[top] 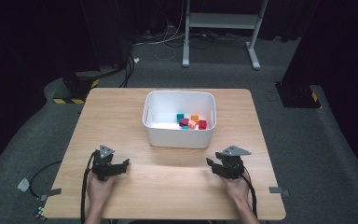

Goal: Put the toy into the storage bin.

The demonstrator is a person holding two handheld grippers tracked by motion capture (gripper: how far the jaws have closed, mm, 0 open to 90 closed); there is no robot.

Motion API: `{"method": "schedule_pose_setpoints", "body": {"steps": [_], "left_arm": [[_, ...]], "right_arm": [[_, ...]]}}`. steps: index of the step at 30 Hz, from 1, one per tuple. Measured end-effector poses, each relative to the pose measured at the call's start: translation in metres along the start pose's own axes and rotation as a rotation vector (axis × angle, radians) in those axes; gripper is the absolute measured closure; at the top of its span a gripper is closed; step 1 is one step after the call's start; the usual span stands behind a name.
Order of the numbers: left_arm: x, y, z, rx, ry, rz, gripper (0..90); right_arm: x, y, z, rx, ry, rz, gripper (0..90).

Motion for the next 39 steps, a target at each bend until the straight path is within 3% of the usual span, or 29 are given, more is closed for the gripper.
{"method": "schedule_pose_setpoints", "body": {"steps": [12,33,39], "left_arm": [[0.0,0.0,0.0,-0.001,0.0,0.0,16.4],[0.0,0.0,0.0,0.0,0.0,0.001,16.4],[0.0,0.0,0.0,-0.002,-0.001,0.0,16.4]], "right_arm": [[0.003,-0.017,-0.006,-0.011,0.011,-0.069,50.1],[0.009,-0.041,-0.014,0.006,0.054,-0.149,49.2],[0.01,-0.044,-0.019,0.014,0.042,-0.161,41.5]]}}
Point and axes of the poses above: each handheld gripper's, and its own axes: x roughly forward along the jaws, z roughly out of its top, y roughly to its left, the point moved 8 cm from there along x, roughly forward along the jaws, and after that the axes turned 8 degrees about x, right-handed, at the moved point
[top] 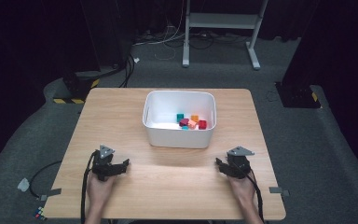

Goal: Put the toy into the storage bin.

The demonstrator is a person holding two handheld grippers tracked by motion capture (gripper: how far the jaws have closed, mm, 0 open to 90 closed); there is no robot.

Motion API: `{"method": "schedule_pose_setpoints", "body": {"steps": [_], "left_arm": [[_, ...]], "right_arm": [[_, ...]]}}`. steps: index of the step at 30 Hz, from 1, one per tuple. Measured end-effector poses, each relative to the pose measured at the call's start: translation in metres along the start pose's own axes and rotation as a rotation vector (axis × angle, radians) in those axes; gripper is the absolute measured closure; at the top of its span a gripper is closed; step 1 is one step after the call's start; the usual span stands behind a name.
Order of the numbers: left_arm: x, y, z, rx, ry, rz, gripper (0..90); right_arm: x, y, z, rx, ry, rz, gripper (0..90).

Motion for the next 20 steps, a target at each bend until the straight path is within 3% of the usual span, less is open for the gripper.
{"method": "schedule_pose_setpoints", "body": {"steps": [3,20], "left_arm": [[-0.0001,0.0001,-0.0002,0.002,0.001,-0.001,16.4],[-0.0001,0.0001,-0.0002,0.002,0.001,-0.002,16.4]], "right_arm": [[0.0003,0.0002,-0.0002,-0.004,0.003,0.003,37.4],[0.0004,0.0006,-0.0005,-0.003,0.006,0.004,35.7]]}}
Point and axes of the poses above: each handheld gripper's, and its own axes: x roughly forward along the jaws, z roughly out of its top, y roughly to its left, the point moved 8 cm from there along x, roughly forward along the jaws, and after that the axes turned 8 degrees about x, right-handed, at the moved point
